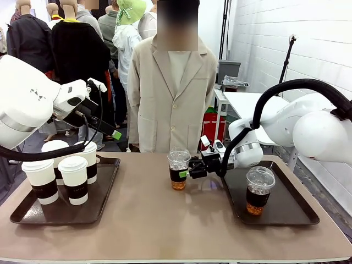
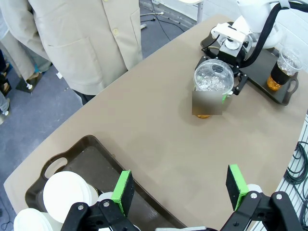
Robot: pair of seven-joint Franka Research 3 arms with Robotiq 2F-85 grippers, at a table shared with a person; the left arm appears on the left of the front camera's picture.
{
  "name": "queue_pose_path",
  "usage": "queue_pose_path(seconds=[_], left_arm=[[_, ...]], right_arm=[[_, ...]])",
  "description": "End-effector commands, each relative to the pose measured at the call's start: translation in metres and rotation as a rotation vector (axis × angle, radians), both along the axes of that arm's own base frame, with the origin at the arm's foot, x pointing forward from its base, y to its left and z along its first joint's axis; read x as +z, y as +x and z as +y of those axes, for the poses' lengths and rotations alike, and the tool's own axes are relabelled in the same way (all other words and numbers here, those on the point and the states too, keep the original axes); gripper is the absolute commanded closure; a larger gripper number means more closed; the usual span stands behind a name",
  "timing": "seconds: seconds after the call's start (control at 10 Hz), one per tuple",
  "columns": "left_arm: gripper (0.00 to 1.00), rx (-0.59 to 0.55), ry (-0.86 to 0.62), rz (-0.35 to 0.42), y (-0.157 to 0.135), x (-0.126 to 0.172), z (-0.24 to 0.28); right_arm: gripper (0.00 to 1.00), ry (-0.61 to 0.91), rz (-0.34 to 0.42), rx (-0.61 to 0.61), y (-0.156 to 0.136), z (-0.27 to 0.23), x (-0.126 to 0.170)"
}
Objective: Distribute the coffee onto the tray.
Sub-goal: Pick up another iced Americano from the middle of the table and place it on the right Handle tray.
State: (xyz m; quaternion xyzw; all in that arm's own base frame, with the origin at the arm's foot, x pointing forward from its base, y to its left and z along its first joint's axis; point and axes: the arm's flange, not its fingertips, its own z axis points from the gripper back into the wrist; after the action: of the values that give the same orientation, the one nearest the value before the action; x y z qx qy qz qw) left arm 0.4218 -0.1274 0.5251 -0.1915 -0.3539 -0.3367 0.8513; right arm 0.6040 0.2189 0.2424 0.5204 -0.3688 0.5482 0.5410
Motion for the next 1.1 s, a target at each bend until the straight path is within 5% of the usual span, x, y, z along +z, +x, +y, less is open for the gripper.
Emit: queue_pose_path(seconds=[0.0, 0.5, 1.0], left_arm=[[0.00, -0.002, -0.022, 0.009, 0.002, -0.001, 0.001], [0.00, -0.002, -0.022, 0.009, 0.002, -0.001, 0.001], [0.00, -0.002, -0.022, 0.009, 0.002, -0.001, 0.001]], right_arm=[[0.37, 0.014, 0.019, -0.038, 0.002, 0.006, 0.003], [0.37, 0.071, 0.016, -0.065, 0.014, -0.011, 0.041], [0.37, 0.046, -0.015, -0.094, 0.047, -0.095, 0.095]])
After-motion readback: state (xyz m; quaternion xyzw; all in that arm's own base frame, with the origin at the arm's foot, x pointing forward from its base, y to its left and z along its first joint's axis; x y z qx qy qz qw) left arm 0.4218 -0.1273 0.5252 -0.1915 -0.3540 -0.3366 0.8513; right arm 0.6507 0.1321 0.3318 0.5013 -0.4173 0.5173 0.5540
